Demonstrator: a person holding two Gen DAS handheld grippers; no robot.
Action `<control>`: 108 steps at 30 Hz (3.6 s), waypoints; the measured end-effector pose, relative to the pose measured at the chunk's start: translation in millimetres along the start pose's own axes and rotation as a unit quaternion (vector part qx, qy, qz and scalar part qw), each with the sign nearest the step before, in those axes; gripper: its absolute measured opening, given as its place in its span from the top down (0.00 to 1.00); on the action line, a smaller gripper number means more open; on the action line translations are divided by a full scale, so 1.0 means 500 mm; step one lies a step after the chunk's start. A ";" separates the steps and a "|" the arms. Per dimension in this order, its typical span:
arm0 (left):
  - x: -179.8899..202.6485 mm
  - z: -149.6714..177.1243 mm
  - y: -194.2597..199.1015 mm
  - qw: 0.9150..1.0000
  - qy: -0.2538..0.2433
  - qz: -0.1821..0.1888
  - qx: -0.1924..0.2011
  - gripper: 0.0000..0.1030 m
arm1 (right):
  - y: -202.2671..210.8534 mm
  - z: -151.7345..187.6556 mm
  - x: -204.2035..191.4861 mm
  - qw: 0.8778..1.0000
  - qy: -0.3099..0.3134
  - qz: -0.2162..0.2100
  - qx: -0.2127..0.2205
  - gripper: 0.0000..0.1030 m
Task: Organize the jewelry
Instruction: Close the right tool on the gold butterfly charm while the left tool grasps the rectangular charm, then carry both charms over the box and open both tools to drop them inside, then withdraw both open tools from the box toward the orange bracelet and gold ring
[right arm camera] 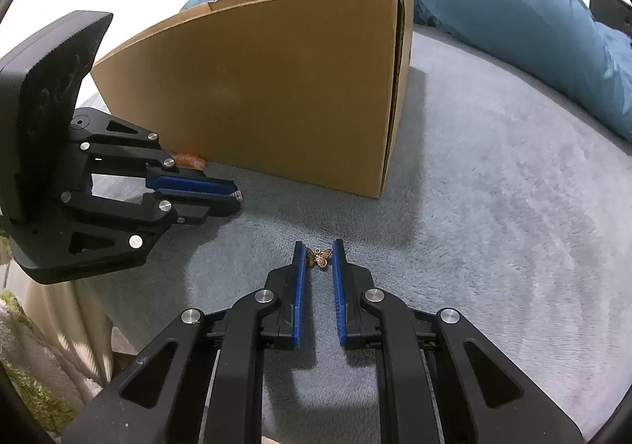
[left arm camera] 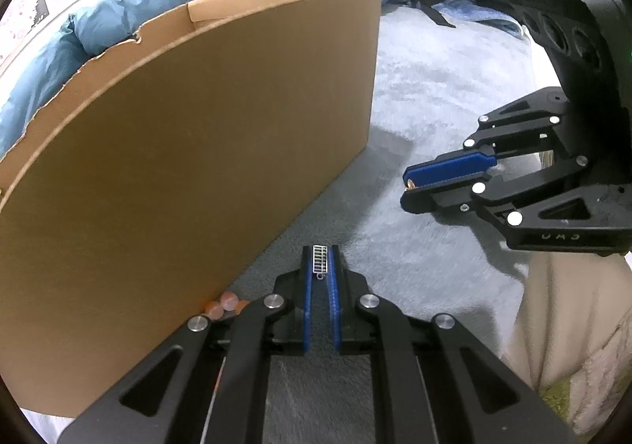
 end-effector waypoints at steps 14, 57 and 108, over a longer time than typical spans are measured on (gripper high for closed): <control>-0.012 -0.013 0.101 0.999 0.021 -0.025 0.042 0.94 | 0.050 -0.007 -0.018 0.999 -0.014 0.023 0.029 0.89; -0.361 -0.187 0.048 0.957 0.282 -0.018 -0.073 0.93 | -0.104 -0.345 -0.004 0.995 0.049 -0.051 -0.075 0.89; -0.326 -0.160 0.286 0.953 0.281 -0.092 0.066 0.60 | 0.099 -0.307 -0.039 0.994 -0.031 0.021 0.100 0.43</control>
Point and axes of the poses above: each gripper's, at about its wrist camera, not at the fingertips, and y roughly against the way its jaws point, x to its right, z to its underside, the point moved 1 cm from there along -y, roughly the way its jaws point, and after that the axes turned 11 degrees about x, right-handed, at the moved point
